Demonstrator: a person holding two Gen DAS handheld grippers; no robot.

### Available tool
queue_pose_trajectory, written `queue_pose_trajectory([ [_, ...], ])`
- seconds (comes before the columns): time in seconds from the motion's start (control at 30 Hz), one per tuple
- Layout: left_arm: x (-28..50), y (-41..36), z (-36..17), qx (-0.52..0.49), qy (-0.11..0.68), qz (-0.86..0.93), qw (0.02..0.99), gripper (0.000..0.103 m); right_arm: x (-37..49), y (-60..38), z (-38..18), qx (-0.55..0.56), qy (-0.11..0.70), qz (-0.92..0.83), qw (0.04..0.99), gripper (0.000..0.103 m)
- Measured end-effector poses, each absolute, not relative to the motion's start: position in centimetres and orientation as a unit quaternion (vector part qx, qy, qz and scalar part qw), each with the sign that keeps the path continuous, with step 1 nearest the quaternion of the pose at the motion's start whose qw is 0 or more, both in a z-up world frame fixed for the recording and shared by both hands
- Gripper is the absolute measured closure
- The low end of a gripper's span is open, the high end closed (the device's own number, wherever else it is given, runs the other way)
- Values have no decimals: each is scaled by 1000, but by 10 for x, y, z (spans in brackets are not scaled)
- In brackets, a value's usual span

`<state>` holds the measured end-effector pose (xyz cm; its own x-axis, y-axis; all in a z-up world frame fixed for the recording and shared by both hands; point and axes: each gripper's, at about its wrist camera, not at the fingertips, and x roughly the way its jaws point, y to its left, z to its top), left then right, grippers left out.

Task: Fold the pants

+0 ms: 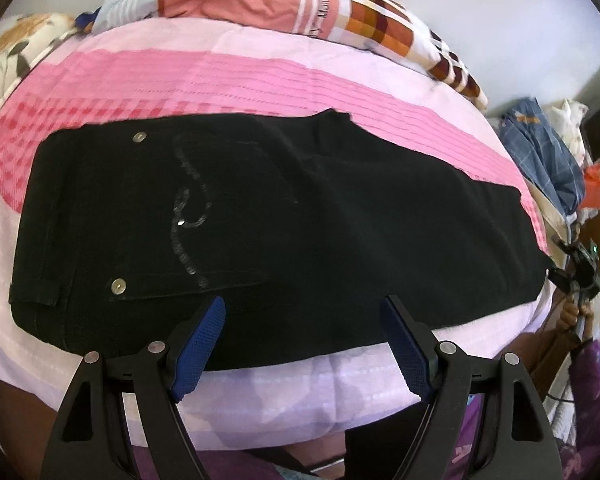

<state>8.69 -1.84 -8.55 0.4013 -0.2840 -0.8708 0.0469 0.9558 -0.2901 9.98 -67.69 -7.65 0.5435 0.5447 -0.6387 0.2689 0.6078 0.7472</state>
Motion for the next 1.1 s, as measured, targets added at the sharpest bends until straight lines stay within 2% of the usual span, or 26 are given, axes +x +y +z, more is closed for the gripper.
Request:
queue_pose_trajectory([
  [0.07, 86, -24, -81, -99, 534, -102, 833, 23, 92, -668, -74, 445, 487, 144, 738, 47],
  [0.17, 89, -30, -82, -95, 539, -106, 830, 23, 83, -642, -56, 386, 536, 188, 727, 47],
  [0.2, 90, -33, -83, -95, 544, -109, 827, 23, 78, -638, -47, 399, 526, 214, 720, 47],
  [0.3, 92, -37, -86, -95, 551, -112, 821, 23, 62, -642, 6, 434, 416, 277, 749, 47],
  [0.33, 92, -38, -87, -95, 551, -112, 821, 23, 58, -650, 21, 417, 398, 248, 779, 40],
  [0.37, 91, -39, -87, -98, 551, -112, 821, 23, 60, -656, 27, 392, 402, 202, 802, 27],
  [0.43, 90, -39, -88, -106, 553, -116, 818, 23, 65, -671, 22, 340, 439, 107, 825, 25],
  [0.5, 91, -39, -90, -111, 558, -115, 815, 23, 74, -684, 4, 350, 466, 83, 808, 25],
  [0.83, 86, -46, -85, -105, 563, -100, 814, 23, 129, -655, -60, 343, 541, 160, 751, 25],
  [1.0, 86, -57, -81, -90, 564, -104, 814, 23, 111, -627, -55, 332, 573, 252, 706, 25],
  [1.1, 88, -64, -82, -84, 567, -107, 813, 21, 97, -633, -33, 389, 531, 295, 693, 25],
])
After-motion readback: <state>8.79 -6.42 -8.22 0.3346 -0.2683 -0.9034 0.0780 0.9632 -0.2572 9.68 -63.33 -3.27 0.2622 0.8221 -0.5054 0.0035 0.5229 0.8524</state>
